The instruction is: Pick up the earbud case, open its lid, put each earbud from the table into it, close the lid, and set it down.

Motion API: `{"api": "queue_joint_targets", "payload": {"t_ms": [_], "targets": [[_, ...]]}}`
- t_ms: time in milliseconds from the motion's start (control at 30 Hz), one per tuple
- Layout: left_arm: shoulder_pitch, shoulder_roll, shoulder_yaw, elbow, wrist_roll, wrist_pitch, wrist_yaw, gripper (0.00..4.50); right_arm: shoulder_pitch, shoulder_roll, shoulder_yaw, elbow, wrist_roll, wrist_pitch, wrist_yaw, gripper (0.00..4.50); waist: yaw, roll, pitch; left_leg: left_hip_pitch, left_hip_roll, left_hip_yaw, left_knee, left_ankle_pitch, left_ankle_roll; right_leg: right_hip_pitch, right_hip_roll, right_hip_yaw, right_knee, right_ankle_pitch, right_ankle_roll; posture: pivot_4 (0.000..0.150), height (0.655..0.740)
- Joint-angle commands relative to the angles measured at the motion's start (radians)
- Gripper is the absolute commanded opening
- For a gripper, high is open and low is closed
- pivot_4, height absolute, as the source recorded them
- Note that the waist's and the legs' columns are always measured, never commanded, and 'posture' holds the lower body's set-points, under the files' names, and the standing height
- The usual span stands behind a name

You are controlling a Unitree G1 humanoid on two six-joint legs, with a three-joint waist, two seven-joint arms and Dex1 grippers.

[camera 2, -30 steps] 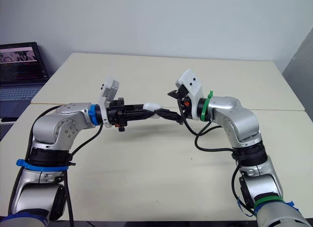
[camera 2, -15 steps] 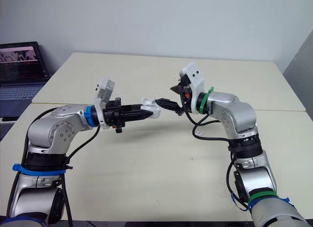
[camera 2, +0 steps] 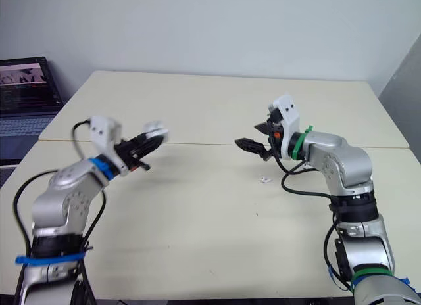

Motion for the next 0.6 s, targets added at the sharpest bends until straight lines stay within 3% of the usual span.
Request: {"api": "queue_joint_targets", "payload": {"t_ms": [33, 300, 600], "targets": [[0.054, -0.021, 0.046, -0.134, -0.023, -0.046, 0.041, 0.79, 0.026, -0.054, -0.008, -0.034, -0.01, -0.059, 0.036, 4.48, 0.006, 0.0, 0.0, -0.001, 0.0, 0.0, 0.0, 0.0, 0.0, 0.0, 0.0, -0.001, -0.001, 0.0, 0.0, 0.15, 0.74], [0.173, 0.002, 0.037, -0.295, -0.092, -0.078, -0.034, 0.79, 0.068, -0.18, 0.155, 0.093, -0.128, -0.237, 0.221, 4.48, 0.028, 0.0, 0.0, 0.003, -0.002, 0.002, 0.002, 0.0, 0.0, 0.007, -0.002, 0.0, -0.008, 0.001, 0.001, 0.15, 0.74], [0.214, 0.025, -0.128, -0.424, -0.106, -0.091, -0.156, 0.79, 0.034, -0.233, 0.324, 0.35, -0.343, -0.521, 0.384, 4.48, 0.03, 0.0, 0.0, 0.003, -0.002, 0.001, 0.002, 0.0, 0.0, 0.008, -0.002, -0.001, -0.009, 0.001, 0.001, 0.15, 0.74]]}}
